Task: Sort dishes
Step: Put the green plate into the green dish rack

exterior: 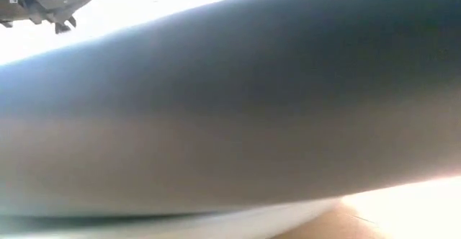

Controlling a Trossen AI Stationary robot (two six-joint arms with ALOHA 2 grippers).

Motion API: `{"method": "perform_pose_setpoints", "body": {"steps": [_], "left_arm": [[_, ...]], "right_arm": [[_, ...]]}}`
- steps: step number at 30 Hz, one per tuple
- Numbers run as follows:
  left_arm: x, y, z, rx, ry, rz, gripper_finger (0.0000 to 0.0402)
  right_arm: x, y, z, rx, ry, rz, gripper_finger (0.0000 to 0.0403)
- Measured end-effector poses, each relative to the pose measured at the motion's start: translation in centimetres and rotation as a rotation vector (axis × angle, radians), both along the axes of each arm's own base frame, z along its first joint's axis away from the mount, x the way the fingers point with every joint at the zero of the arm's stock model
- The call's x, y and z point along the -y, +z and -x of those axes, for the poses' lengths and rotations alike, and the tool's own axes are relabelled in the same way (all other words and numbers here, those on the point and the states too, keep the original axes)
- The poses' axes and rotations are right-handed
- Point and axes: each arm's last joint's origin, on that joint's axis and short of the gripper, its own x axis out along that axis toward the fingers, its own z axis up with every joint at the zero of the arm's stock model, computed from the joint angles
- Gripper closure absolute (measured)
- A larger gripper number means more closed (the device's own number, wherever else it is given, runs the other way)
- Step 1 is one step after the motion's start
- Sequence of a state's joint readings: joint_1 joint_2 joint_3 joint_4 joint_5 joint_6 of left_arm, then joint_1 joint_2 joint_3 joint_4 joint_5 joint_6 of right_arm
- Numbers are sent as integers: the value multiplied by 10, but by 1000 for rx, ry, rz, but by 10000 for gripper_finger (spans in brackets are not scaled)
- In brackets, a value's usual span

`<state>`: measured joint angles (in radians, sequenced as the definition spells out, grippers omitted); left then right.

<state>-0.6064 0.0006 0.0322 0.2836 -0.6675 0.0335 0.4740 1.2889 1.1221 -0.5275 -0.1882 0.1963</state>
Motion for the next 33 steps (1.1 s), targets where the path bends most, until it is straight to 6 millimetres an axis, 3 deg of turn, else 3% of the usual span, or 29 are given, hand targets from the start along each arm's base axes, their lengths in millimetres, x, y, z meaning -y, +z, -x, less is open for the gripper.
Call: {"method": "perform_pose_setpoints", "body": {"steps": [8,15,21,25,29,33], "left_arm": [[0,1,0,10,-19,1,398],[-1,8,2,76,-28,49,377],[-1,11,3,80,-34,67,357],[-1,10,3,76,-36,64,357],[-1,10,3,75,-46,76,357],[-1,10,3,74,-48,83,357]], "right_arm": [[-7,-29,-13,-115,24,96,391],[-14,-37,-32,-5,66,175,319],[-25,-22,-65,173,105,405,234],[-28,-18,-92,263,104,624,203],[-32,-29,-117,301,170,720,198],[-41,-56,-136,322,299,820,203]]}}
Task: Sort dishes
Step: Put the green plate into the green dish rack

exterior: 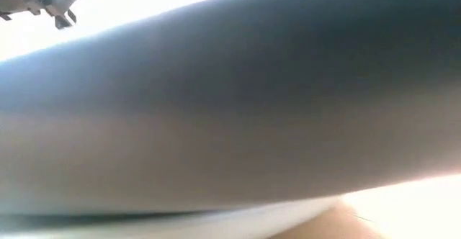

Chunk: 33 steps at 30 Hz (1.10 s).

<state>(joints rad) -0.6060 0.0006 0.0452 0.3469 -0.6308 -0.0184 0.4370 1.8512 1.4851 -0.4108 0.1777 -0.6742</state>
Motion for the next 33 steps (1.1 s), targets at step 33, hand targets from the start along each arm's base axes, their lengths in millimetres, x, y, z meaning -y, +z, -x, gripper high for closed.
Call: {"method": "perform_pose_setpoints", "body": {"steps": [33], "left_arm": [[4,-6,-8,-81,21,8,356]], "right_arm": [[9,-43,-60,95,224,120,204]]}}
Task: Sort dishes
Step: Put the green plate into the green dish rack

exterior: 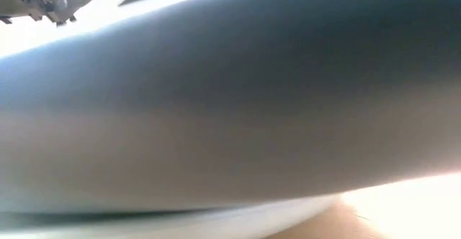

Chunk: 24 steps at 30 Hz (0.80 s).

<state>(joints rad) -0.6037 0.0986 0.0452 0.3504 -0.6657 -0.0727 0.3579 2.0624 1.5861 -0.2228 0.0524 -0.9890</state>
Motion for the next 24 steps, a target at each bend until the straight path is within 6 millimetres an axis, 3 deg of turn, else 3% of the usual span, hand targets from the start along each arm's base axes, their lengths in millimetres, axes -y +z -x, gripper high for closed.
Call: {"method": "perform_pose_setpoints", "body": {"steps": [10,13,19,24], "left_arm": [[0,0,0,-1,9,3,356],[-1,0,0,-5,29,8,356],[-1,0,0,-5,30,10,356],[-1,0,0,-2,14,31,356]], "right_arm": [[1,20,-8,70,-29,-60,204],[-1,7,-13,45,-47,-81,204],[-11,-39,-22,-7,-61,-25,204],[-25,-45,-19,-1,-78,-16,204]]}}
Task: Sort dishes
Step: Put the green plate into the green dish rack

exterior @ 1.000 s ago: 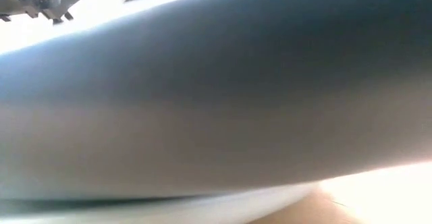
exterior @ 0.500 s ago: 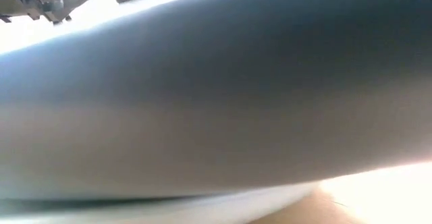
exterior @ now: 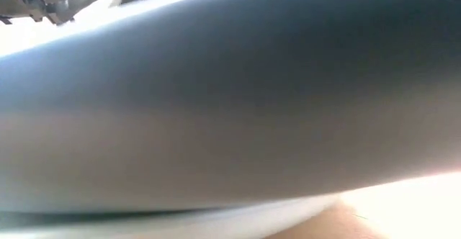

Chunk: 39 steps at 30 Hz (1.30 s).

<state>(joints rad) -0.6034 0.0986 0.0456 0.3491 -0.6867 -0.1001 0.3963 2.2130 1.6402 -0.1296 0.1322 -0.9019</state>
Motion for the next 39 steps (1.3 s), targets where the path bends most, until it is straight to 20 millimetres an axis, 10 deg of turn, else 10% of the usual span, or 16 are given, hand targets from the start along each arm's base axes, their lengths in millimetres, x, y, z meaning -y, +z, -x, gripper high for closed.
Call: {"method": "perform_pose_setpoints", "body": {"steps": [39], "left_arm": [[0,0,0,-5,13,-1,356]], "right_arm": [[-10,-10,9,-75,94,63,204]]}}
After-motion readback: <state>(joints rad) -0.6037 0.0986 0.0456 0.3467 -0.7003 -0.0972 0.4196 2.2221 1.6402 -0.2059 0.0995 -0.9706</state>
